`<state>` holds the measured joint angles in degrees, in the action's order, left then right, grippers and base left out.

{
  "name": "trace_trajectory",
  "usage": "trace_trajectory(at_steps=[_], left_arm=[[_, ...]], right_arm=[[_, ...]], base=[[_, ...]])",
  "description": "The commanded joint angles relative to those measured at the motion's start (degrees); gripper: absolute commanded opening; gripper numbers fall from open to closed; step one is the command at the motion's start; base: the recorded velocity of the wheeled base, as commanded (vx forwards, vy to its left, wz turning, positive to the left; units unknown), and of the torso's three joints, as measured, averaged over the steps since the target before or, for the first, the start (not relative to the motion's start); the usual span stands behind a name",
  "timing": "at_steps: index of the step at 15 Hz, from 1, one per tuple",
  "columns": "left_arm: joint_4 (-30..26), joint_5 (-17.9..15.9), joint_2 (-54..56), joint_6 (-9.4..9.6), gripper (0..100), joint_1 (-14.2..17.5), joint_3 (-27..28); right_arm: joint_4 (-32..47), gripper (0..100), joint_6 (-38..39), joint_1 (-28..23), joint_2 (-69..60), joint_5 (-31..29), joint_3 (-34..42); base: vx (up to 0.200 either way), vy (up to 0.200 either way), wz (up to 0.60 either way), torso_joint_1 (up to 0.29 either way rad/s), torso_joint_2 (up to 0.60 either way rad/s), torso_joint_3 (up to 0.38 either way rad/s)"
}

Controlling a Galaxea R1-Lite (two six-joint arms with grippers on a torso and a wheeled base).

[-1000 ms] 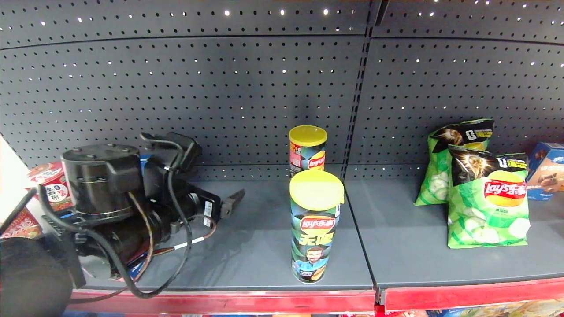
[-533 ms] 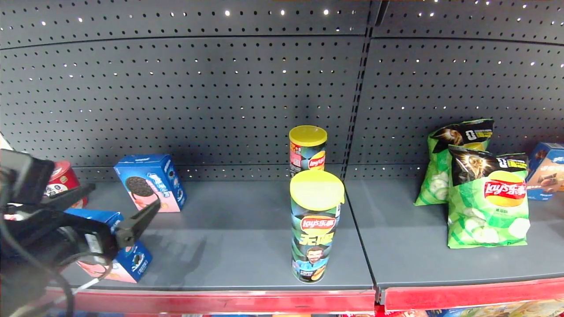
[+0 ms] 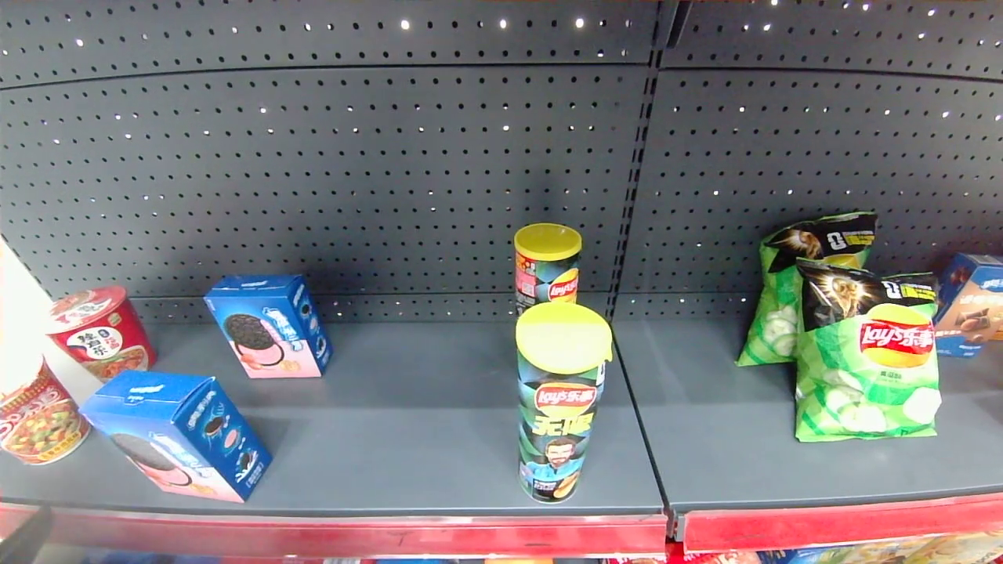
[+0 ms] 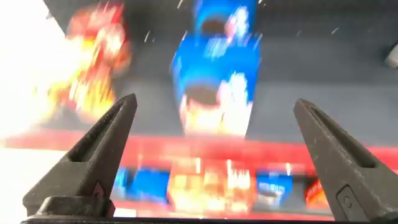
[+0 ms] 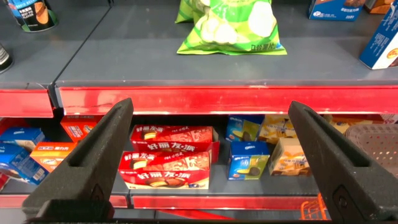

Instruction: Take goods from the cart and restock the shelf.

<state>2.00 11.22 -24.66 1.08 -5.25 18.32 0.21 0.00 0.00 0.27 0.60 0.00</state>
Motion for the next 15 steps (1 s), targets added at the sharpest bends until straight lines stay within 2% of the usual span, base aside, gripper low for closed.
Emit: trace_trajectory(at_steps=[1,4,7,8,9,10,13,15], left_arm=[[-4.7,-0.1,13.1,-1.61,100,3.0,-4.7],[-4.9,-0.2,19.7,-1.35,100,2.8,-12.7],[-4.4,-0.5,20.5,-1.61,100,2.8,-15.9],[-4.3,-3.7,20.5,-1.52,100,2.8,-15.9],[-2.8,-10.4,20.5,-1.44,100,2.8,-16.4],[-1.3,-12.0,20.5,-1.0,100,2.8,-17.3],[1.3,-12.1,20.5,-0.38,100,2.9,-18.1],[2.1,-9.1,20.5,0.23,100,3.0,-18.3]], right_arm=[[0.1,100,0.0,0.0,0.1,0.0,0.0],[0.0,100,0.0,0.0,0.1,0.0,0.0],[0.0,100,0.0,0.0,0.1,0.0,0.0],[0.0,100,0.0,0.0,0.1,0.0,0.0],[0.1,100,0.0,0.0,0.1,0.0,0.0],[0.1,100,0.0,0.0,0.1,0.0,0.0],[0.0,100,0.0,0.0,0.1,0.0,0.0],[0.1,100,0.0,0.0,0.1,0.0,0.0]], base=[[0.0,0.0,0.0,0.0,0.0,0.0],[0.0,0.0,0.0,0.0,0.0,0.0],[0.0,0.0,0.0,0.0,0.0,0.0],[0.0,0.0,0.0,0.0,0.0,0.0],[0.0,0.0,0.0,0.0,0.0,0.0],[0.0,0.0,0.0,0.0,0.0,0.0],[0.0,0.0,0.0,0.0,0.0,0.0],[0.0,0.0,0.0,0.0,0.0,0.0]])
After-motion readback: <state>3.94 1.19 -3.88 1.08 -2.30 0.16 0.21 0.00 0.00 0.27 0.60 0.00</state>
